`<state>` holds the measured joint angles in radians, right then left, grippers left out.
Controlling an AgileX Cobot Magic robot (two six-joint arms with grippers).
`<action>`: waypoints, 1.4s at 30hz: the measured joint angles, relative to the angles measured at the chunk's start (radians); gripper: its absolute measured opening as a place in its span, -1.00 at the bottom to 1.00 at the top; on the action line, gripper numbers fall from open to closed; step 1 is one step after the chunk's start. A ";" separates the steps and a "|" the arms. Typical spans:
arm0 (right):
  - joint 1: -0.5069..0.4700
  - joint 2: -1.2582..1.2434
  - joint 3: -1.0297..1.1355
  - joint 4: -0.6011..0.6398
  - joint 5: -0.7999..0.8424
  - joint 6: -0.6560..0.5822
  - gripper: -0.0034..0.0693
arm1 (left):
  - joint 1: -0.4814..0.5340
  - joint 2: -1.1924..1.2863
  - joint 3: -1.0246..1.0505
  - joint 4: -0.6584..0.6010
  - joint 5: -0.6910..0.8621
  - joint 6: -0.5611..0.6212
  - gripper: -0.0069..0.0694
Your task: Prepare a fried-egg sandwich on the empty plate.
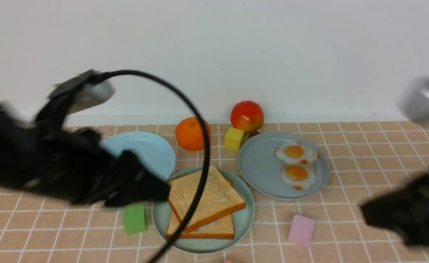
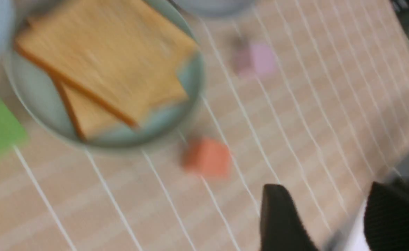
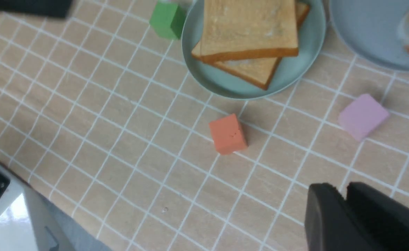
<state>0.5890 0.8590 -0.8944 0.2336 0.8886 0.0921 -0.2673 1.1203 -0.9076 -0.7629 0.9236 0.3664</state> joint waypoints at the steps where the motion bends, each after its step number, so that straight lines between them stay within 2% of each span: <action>1: 0.000 -0.066 0.050 -0.006 -0.029 -0.004 -0.68 | 0.000 -0.066 0.018 0.005 0.041 -0.032 -0.03; 5: 0.000 -0.250 0.207 -0.010 -0.090 -0.028 -0.92 | 0.000 -0.254 0.089 0.038 0.095 -0.121 -0.34; 8: 0.000 -0.398 0.300 -0.010 -0.121 -0.032 -0.94 | 0.000 -0.408 0.162 0.073 0.134 -0.210 -0.65; 9: 0.000 -0.406 0.304 -0.010 -0.121 -0.033 -0.94 | 0.000 -0.418 0.166 0.074 0.136 -0.210 -0.67; 11: 0.000 -0.497 0.347 -0.019 -0.137 -0.033 -0.94 | 0.000 -0.538 0.223 0.082 0.151 -0.254 -0.86; 14: 0.000 -0.571 0.360 -0.056 -0.135 -0.033 -0.94 | 0.000 -0.670 0.279 0.085 0.116 -0.267 -0.85; 21: 0.000 -0.650 0.360 -0.088 -0.132 -0.033 -0.93 | 0.000 -0.794 0.319 0.085 -0.109 -0.267 -0.85; 33: 0.000 -0.650 0.360 -0.091 -0.130 -0.033 -0.91 | 0.000 -0.794 0.319 0.102 -0.163 -0.264 -0.85; 35: 0.000 -0.650 0.360 -0.091 -0.130 -0.033 -0.91 | 0.000 -0.798 0.323 0.165 -0.196 -0.246 -0.85; 38: 0.000 -0.651 0.360 -0.091 -0.130 -0.033 -0.91 | 0.000 -0.849 0.357 0.295 -0.322 -0.247 -0.85; 41: 0.000 -0.651 0.360 -0.091 -0.130 -0.033 -0.90 | 0.015 -0.937 0.464 0.475 -0.506 -0.372 -0.85; 42: 0.000 -0.651 0.360 -0.091 -0.130 -0.033 -0.90 | 0.021 -0.948 0.473 0.488 -0.517 -0.385 -0.85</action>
<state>0.5890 0.2083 -0.5347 0.1421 0.7582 0.0590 -0.2461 0.1720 -0.4351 -0.2749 0.4068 -0.0187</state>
